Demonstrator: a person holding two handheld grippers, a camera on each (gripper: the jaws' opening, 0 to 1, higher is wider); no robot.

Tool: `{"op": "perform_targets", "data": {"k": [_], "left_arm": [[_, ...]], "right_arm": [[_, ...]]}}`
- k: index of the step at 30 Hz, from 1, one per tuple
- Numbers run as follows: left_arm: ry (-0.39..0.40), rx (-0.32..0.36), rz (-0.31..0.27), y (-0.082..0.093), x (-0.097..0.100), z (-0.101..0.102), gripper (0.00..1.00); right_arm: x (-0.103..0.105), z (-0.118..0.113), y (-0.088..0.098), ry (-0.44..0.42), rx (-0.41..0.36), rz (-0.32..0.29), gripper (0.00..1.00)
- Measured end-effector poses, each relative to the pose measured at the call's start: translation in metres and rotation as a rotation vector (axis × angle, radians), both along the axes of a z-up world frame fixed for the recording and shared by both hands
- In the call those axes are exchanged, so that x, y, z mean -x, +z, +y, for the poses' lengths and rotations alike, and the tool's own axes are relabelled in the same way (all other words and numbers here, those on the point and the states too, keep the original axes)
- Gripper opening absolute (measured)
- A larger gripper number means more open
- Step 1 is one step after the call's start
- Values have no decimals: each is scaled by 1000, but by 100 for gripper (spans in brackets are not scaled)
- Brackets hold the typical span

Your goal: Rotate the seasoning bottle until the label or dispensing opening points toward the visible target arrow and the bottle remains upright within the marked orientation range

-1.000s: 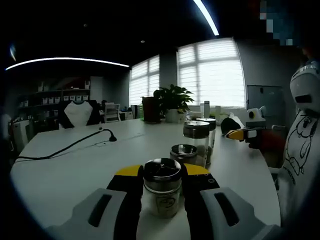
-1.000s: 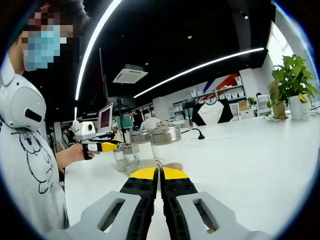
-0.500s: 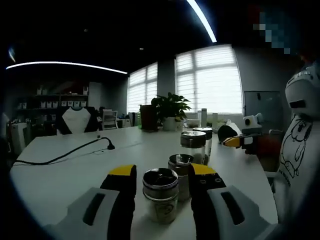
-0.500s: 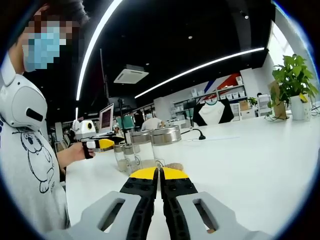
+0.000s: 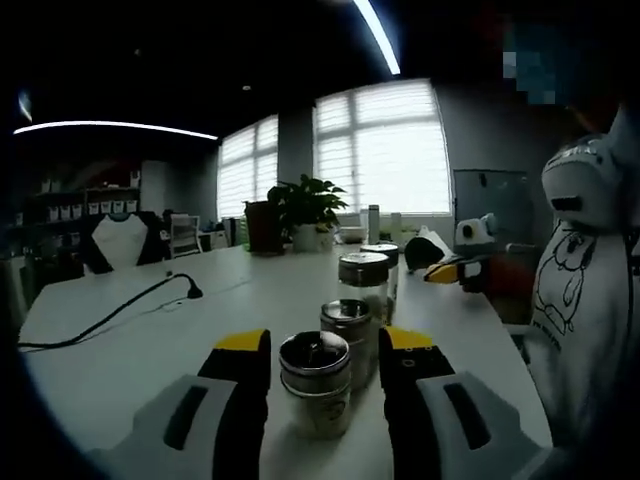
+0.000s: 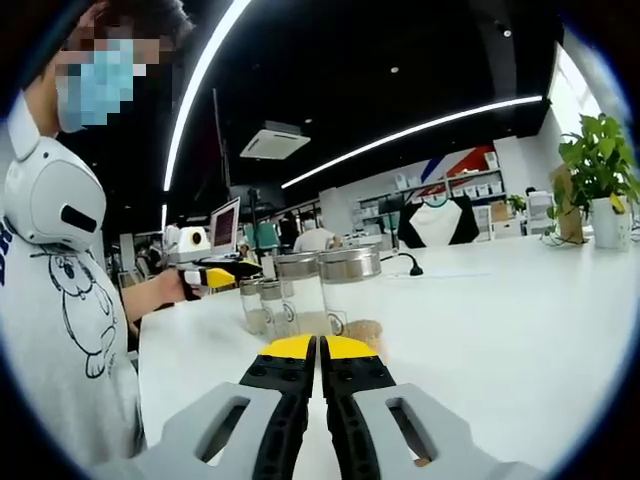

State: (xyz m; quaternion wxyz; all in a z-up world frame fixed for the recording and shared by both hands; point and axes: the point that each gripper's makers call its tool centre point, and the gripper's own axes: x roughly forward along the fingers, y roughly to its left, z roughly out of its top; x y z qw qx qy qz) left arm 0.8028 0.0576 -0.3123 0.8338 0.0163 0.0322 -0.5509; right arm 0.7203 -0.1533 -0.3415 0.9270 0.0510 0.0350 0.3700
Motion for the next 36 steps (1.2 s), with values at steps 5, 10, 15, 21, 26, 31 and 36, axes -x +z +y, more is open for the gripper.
{"op": "perform_targets", "data": {"k": [5, 10, 15, 21, 26, 31, 36], "left_arm": [[-31, 29, 62, -1, -7, 8, 45], [-52, 25, 58, 0, -9, 9, 42], [-99, -25, 53, -8, -3, 1, 43], [-108, -34, 71, -13, -6, -2, 43], [-114, -44, 65, -15, -6, -3, 38], [-118, -50, 62, -17, -8, -1, 31], [-109, -57, 57, -18, -6, -1, 31]], "right_arm": [[4, 3, -1, 30, 43, -8, 0], [6, 4, -1, 41, 59, -14, 0], [7, 5, -2, 49, 65, -12, 0], [7, 5, -1, 44, 61, -16, 0], [7, 4, -2, 42, 58, -12, 0], [7, 6, -2, 43, 57, -12, 0], [6, 4, -2, 39, 54, -12, 0]]}}
